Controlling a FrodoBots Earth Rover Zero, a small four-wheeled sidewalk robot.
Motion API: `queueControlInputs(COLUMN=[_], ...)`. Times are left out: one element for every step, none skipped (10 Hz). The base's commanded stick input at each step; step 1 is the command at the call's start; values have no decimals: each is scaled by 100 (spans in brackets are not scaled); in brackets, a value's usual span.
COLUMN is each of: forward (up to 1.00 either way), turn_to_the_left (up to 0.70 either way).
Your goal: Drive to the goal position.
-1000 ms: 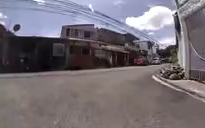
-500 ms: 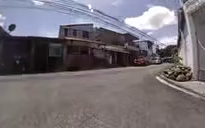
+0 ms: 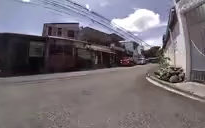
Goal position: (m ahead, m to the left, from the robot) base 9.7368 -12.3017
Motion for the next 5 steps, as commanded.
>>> queueControlInputs(forward=[85, 85, 85, 85, 85], turn_to_the_left=[0, 0, 0, 0, 0])
